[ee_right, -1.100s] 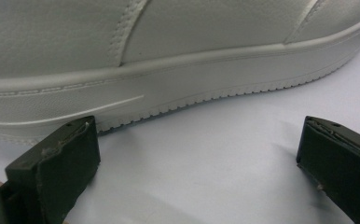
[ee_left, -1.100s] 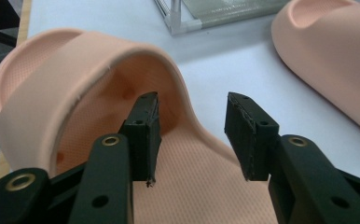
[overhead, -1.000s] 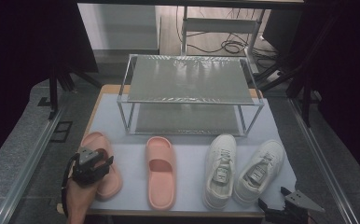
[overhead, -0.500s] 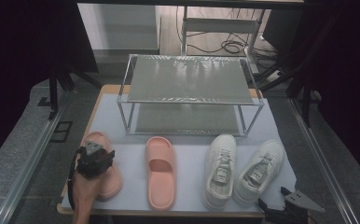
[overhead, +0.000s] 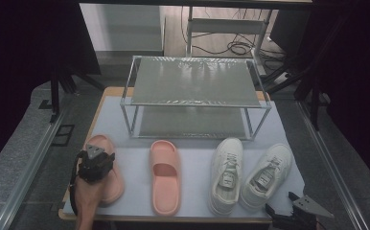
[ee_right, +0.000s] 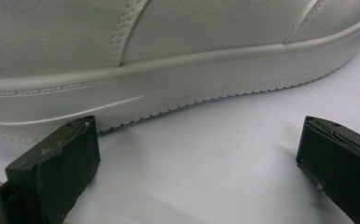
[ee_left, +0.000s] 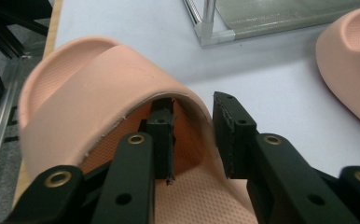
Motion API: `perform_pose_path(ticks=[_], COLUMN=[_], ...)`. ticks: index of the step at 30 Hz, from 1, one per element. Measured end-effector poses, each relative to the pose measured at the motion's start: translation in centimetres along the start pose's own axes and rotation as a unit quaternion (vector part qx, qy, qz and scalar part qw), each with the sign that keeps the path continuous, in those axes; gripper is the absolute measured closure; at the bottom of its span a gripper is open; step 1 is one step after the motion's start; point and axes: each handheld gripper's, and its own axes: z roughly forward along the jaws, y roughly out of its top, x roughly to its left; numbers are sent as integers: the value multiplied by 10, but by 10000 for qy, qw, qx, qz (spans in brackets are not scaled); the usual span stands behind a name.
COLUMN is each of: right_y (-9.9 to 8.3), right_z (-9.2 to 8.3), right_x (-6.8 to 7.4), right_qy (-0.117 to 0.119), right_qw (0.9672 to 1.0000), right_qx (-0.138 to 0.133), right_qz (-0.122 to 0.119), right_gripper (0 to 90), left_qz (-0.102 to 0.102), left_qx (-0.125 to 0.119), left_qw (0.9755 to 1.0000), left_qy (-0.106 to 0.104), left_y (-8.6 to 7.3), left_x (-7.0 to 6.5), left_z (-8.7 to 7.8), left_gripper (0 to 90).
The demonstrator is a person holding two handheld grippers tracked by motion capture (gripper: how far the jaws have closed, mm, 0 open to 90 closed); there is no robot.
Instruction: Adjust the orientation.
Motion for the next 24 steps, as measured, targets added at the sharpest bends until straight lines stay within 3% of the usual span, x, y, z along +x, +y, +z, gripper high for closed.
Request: perform_pose_path(ticks=[6,14,24], right_y=[0,0,0], right_z=[0,0,0], right_x=[0,0,0], right_qy=[-1,-5,-3], right_qw=[10000,10000,10000], right_qx=[0,-3,1], right_qz=[0,-6,2], right_gripper=[0,0,0], left_qz=[128,198,477], left_qx=[-110,-161,-312], left_qw=[9997,9995,9983], left_qy=[170,192,-96], left_y=[2,-2,-9], left_x=[-2,-1,-16], left_z=[-10,-22,-45], left_gripper=[751,792,827])
